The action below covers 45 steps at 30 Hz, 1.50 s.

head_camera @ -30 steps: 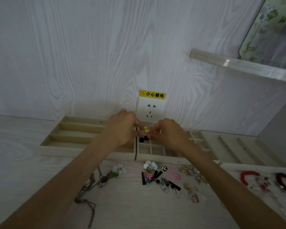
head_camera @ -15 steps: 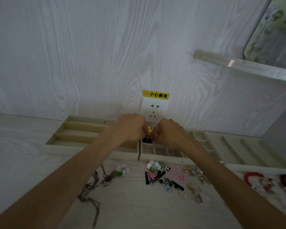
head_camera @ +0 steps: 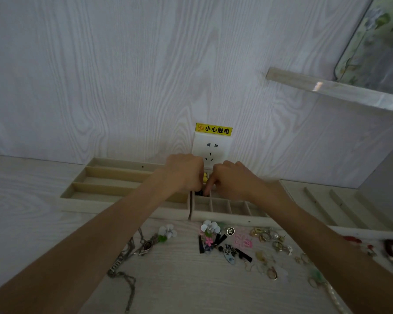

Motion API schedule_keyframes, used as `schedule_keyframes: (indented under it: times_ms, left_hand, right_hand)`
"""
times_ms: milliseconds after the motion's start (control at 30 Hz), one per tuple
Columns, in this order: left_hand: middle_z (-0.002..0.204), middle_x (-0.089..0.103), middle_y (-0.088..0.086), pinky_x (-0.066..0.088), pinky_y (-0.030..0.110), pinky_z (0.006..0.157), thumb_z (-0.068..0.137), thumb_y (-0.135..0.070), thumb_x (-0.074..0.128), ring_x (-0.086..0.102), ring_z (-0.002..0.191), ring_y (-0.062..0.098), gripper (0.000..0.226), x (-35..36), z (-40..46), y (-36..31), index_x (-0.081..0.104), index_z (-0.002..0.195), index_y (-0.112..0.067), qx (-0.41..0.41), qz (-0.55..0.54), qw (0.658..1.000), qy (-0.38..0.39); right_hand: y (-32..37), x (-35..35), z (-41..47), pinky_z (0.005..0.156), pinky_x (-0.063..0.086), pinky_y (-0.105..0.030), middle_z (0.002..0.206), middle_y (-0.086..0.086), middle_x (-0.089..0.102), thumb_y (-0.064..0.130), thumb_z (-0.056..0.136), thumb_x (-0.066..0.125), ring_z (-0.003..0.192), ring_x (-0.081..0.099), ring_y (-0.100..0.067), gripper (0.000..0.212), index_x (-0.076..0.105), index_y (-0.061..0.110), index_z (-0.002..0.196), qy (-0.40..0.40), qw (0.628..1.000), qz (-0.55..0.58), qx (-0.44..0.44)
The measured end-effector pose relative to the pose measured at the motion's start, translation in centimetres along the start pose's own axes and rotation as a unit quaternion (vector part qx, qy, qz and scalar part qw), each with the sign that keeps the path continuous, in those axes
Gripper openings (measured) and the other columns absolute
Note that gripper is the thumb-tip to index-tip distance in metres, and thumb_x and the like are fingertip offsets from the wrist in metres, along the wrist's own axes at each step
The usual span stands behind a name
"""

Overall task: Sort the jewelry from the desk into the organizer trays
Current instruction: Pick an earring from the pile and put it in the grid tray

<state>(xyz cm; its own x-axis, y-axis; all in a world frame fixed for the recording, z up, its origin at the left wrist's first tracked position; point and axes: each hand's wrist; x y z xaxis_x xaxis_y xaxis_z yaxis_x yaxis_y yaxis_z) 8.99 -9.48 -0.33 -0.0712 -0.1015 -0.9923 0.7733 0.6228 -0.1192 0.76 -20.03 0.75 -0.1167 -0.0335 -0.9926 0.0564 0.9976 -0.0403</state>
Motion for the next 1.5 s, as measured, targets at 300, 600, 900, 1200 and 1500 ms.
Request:
schedule_keyframes:
  times_ms: [300, 600, 900, 1200, 1500]
  left_hand:
    - [0.086, 0.062, 0.0, 0.037, 0.026, 0.063, 0.078, -0.025, 0.063, 0.055, 0.077, 0.02, 0.024, -0.8, 0.4, -0.4, 0.07, 0.101, -0.02, -0.007, 0.029, 0.999, 0.039]
    - [0.092, 0.066, 0.001, 0.038, 0.028, 0.065, 0.08, -0.027, 0.064, 0.056, 0.077, 0.018, 0.024, -0.8, 0.6, -0.3, 0.07, 0.103, -0.022, -0.001, 0.024, 0.999, 0.037]
    - [0.104, 0.069, -0.002, 0.044, 0.027, 0.072, 0.082, -0.03, 0.064, 0.063, 0.093, 0.019, 0.022, -0.9, 0.8, 0.6, 0.071, 0.102, -0.022, -0.003, -0.013, 0.999, 0.041]
    - [0.094, 0.069, 0.001, 0.039, 0.027, 0.065, 0.079, -0.033, 0.063, 0.063, 0.087, 0.02, 0.022, -0.3, 0.8, 0.9, 0.072, 0.093, -0.019, -0.018, -0.036, 0.998, 0.05]
    - [0.095, 0.07, 0.003, 0.038, 0.026, 0.064, 0.082, -0.033, 0.057, 0.063, 0.089, 0.021, 0.026, -0.7, 0.7, 0.9, 0.073, 0.097, -0.019, -0.032, -0.057, 0.996, 0.06]
  right_hand:
    - [0.3, 0.4, 0.1, 0.089, 0.03, -0.033, 0.111, 0.002, 0.06, 0.017, 0.094, 0.043, 0.109, 0.047, -0.021, 0.036, 0.068, 0.041, 0.104, 0.009, 1.0, -0.013, 0.014]
    - [-1.0, -1.2, -0.4, 0.08, 0.033, -0.028, 0.077, 0.015, 0.047, 0.006, 0.089, 0.041, 0.091, 0.051, -0.015, 0.044, 0.071, 0.038, 0.097, -0.005, 0.998, 0.053, 0.04]
    - [-2.5, -2.2, -1.8, 0.074, 0.044, -0.025, 0.093, 0.008, 0.064, 0.016, 0.09, 0.052, 0.075, 0.054, -0.009, 0.028, 0.072, 0.033, 0.096, -0.036, 0.992, 0.107, 0.054]
    - [-0.5, 0.4, 0.7, 0.083, 0.035, -0.031, 0.107, 0.004, 0.067, 0.031, 0.085, 0.06, 0.101, 0.057, -0.02, 0.016, 0.074, 0.032, 0.094, -0.032, 0.998, 0.026, 0.038]
    - [0.3, 0.5, 1.1, 0.086, 0.03, -0.033, 0.105, 0.0, 0.065, 0.026, 0.089, 0.049, 0.103, 0.053, -0.021, 0.026, 0.073, 0.03, 0.098, -0.013, 0.999, -0.01, 0.034]
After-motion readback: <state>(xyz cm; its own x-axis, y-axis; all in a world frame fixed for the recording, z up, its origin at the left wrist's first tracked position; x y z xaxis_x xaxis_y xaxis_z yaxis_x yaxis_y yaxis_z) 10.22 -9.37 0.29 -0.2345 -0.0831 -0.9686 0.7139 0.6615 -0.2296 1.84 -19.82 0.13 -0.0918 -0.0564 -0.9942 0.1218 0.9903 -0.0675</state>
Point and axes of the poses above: each hand's wrist, its own z-axis towards the middle knuckle, its own x-axis out of the palm, y = z × x
